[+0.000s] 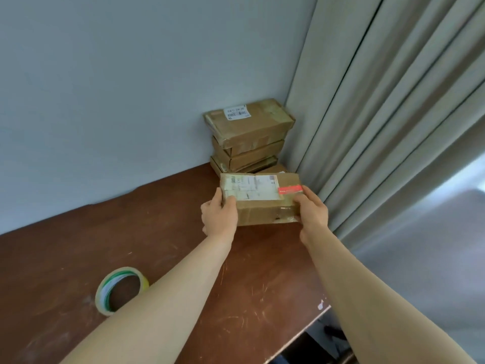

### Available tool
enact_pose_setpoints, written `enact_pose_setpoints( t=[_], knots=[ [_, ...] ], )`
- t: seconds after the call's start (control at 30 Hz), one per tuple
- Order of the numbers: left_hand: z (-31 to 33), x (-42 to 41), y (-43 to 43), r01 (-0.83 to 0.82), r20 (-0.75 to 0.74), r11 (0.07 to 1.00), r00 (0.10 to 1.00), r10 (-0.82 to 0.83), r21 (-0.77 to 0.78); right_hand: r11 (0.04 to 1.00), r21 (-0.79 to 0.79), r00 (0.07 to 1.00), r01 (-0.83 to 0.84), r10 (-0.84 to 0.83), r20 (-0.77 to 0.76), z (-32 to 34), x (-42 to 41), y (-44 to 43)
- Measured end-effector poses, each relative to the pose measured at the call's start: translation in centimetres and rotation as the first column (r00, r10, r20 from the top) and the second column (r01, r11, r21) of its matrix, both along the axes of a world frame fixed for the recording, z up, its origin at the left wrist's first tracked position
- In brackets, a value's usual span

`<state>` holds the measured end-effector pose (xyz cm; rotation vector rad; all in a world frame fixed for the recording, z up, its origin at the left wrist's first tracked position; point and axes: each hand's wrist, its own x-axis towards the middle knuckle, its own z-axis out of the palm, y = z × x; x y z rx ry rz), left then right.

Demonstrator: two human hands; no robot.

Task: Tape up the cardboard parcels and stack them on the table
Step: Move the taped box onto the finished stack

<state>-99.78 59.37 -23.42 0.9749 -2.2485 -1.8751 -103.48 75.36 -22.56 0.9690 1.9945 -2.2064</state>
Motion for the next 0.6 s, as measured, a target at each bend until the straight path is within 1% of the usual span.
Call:
enact_pose_setpoints(
  t=[0.07,0.17,0.23,0.37,0.47,0.5,0.53,0.6],
  knots=[
    [-0.8,-1.3,1.2,0.001,-0.054,1.0,0.999,0.0,0.028,0.998,0.041,0.998,-0.047,0.048,-0.037,-0.9,-2.1,1.1],
    [-1.5,-3.4,3.3,-0.043,-0.058,0.999,0.997,0.043,0.005,0.989,0.112,0.993,-0.093,0.101,-0.067,-2.0,-5.7,2.7],
    [-1.8,-5.1,4.7,-0.075,-0.054,0.997,0.996,0.074,-0.008,0.972,0.177,0.983,-0.152,0.167,-0.077,-2.6,-8.0,3.6],
    [-2.3,-7.4,6.3,-0.131,-0.011,0.986,0.991,0.131,-0.1,0.909,0.301,0.943,-0.288,0.324,-0.074,-3.5,-11.0,4.7],
    [-2.7,-7.7,7.0,-0.127,-0.028,0.976,0.992,0.124,-0.176,0.865,0.348,0.914,-0.362,0.403,-0.052,-3.9,-11.7,4.7],
    [-2.7,-7.6,7.2,-0.145,-0.024,0.973,0.989,0.143,-0.179,0.839,0.401,0.908,-0.368,0.417,-0.04,-4.0,-11.7,4.7],
    [-2.7,-7.5,7.2,-0.174,-0.015,0.97,0.985,0.174,-0.168,0.792,0.502,0.909,-0.348,0.416,-0.025,-4.1,-11.6,4.5],
    [-2.7,-7.0,6.7,-0.224,0.016,0.966,0.973,0.228,-0.132,0.673,0.698,0.92,-0.245,0.388,-0.051,-3.8,-10.6,3.7]
  ],
)
